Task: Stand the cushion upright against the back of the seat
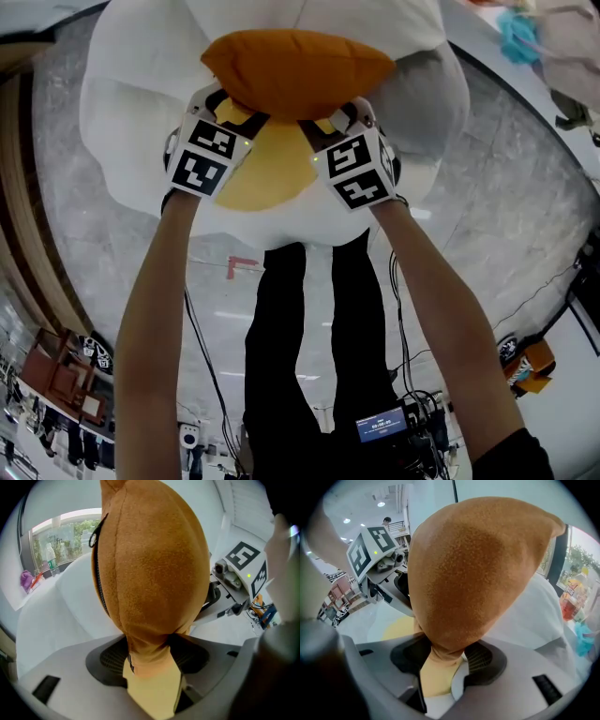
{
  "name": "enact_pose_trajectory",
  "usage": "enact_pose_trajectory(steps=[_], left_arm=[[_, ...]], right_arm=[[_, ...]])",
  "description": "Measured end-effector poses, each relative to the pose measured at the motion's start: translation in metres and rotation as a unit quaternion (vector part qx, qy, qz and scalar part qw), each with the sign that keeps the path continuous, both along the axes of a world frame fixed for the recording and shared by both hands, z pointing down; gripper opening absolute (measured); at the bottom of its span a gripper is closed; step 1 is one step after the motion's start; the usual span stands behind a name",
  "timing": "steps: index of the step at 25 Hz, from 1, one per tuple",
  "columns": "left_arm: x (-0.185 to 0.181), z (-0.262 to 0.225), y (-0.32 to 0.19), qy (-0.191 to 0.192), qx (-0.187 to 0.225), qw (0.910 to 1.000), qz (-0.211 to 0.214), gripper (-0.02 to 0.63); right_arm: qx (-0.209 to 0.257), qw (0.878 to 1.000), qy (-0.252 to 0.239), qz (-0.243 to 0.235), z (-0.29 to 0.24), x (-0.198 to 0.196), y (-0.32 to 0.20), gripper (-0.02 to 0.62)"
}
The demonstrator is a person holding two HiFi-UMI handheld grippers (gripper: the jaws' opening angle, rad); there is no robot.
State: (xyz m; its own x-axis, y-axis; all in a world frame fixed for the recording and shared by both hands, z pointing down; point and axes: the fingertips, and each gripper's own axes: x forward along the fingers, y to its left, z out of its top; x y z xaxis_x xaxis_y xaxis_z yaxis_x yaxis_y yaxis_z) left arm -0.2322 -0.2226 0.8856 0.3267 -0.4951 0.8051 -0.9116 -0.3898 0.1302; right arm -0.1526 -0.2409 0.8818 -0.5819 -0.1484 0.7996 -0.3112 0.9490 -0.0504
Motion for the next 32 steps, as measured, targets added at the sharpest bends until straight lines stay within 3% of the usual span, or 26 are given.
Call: enact_pose_trajectory(steps=[6,13,20,25,32], left_arm=[[-0.001,0.007,-0.012,-0.023,-0.051,0.9982,0.023,0.295],[-0.01,0.013,-0.028,-0.051,-0.094,0.9936,-0.036,0.301],[-0.01,0.004,-0.031,-0.069,-0.059,0.995,-0.041,0.295],[-0.003,0.0,-0.026,-0.074,-0.061,0.9951,-0.024,0.295],[0.016,-0.008,-0.021,-0.064,-0.061,0.9961,-0.01,0.295]], right_arm=[[-0.033,0.999,0.028,0.024,0.009,0.0,-0.007,0.238],[-0.089,0.993,0.05,0.066,0.016,-0.005,-0.028,0.261],[-0.1,0.991,0.049,0.08,0.015,-0.001,-0.041,0.288],[-0.075,0.991,0.062,0.096,0.007,0.007,-0.048,0.298],[-0.068,0.994,0.047,0.076,-0.005,0.006,-0.041,0.296]])
